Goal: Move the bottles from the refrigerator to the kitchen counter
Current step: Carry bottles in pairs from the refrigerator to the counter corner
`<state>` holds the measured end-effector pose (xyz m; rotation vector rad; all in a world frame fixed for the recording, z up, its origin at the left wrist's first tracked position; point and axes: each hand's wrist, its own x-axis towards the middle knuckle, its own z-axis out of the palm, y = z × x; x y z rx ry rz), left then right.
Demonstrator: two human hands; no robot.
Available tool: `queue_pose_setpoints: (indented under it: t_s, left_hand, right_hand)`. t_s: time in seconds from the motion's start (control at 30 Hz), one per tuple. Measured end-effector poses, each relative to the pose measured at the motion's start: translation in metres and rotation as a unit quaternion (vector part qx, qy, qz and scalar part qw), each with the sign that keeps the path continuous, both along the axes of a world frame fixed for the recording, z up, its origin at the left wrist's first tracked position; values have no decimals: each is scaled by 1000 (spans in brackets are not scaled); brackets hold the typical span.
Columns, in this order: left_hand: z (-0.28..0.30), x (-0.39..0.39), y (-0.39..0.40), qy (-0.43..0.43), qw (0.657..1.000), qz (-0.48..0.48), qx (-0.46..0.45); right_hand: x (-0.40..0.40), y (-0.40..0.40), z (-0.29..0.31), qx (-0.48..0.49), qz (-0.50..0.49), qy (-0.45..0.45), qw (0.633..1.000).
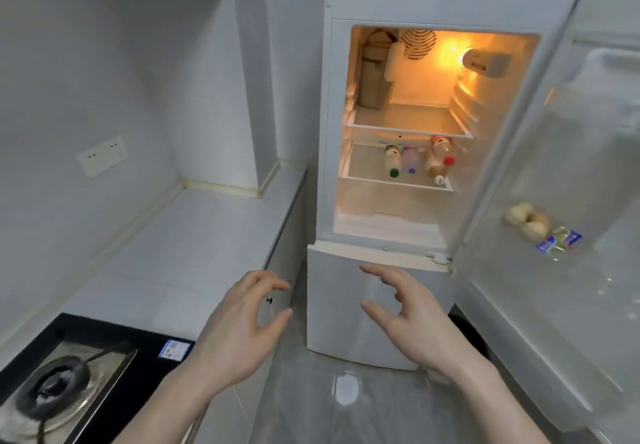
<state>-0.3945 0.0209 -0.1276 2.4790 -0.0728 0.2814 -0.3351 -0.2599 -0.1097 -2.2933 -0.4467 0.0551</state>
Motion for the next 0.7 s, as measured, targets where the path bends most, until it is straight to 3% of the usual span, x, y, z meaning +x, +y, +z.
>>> queue_pose_setpoints:
  t_s: [0.23,0.7]
  left_hand:
    - [2,94,21,2,997,-77,19]
    - [3,263,-47,0,980,-191,46]
  right_hand:
    - [51,3,5,6,-79,-7,997]
    - [169,-53,0,-2,-158,-18,987]
